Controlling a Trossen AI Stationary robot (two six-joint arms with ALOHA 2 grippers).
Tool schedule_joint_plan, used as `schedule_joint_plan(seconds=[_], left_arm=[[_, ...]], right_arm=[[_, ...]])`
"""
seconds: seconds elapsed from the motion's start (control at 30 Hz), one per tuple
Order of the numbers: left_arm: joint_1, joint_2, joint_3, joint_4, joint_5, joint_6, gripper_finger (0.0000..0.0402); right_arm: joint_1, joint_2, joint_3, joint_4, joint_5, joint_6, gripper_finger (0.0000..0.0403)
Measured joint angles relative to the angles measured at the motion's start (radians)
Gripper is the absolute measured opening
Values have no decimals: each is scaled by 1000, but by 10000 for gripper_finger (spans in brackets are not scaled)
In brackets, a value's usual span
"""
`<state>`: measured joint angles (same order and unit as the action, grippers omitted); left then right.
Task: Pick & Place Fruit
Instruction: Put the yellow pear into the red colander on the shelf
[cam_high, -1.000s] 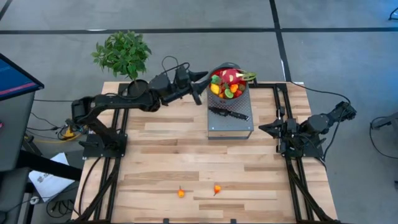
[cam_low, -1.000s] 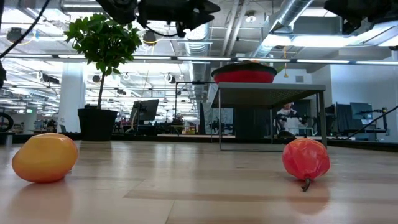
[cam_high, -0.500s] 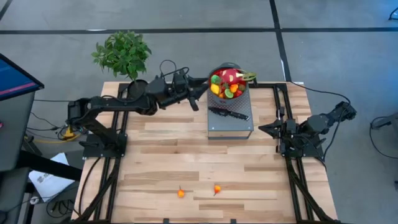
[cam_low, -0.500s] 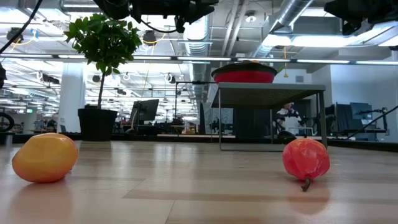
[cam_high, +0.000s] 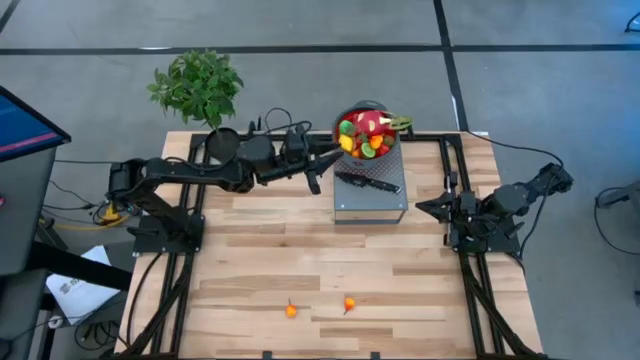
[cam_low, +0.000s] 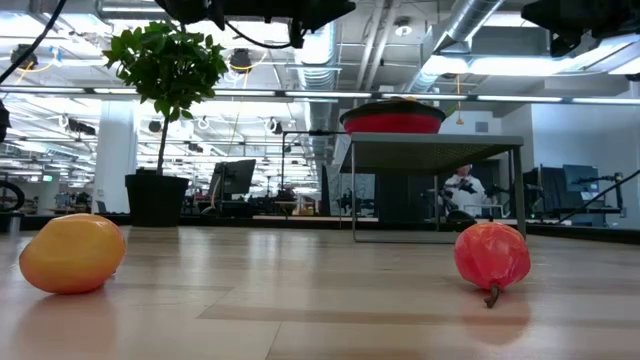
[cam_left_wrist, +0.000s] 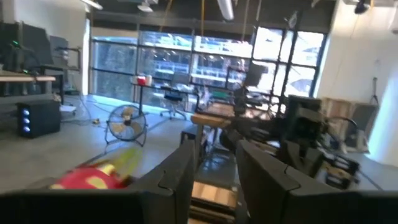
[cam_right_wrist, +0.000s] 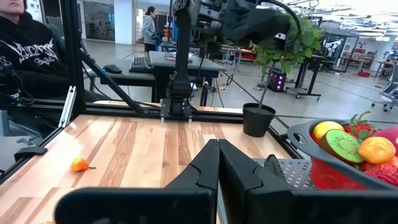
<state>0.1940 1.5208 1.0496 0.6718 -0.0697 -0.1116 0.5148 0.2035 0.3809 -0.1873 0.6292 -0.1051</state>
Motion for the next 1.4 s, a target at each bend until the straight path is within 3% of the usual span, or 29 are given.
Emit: schedule_joint_plan(seconds=[0.37,0.63,0.93,1.17,1.4], left_arm=[[-81,0,-4,-68,25,5,94],[-141,-138,-186,-60,25,48,59],[-286,-304,-369,-48,26,45,23],[-362,-347,-424,-33,9,45,11],[-360,-350,-426,-25,2,48,10]], right_arm=[[0,0,0,0,0,0,0],[0,0,0,1,0,0,0],[0,0,0,1,0,1,0],[0,0,0,1,0,1,0],[0,0,0,0,0,9,0]])
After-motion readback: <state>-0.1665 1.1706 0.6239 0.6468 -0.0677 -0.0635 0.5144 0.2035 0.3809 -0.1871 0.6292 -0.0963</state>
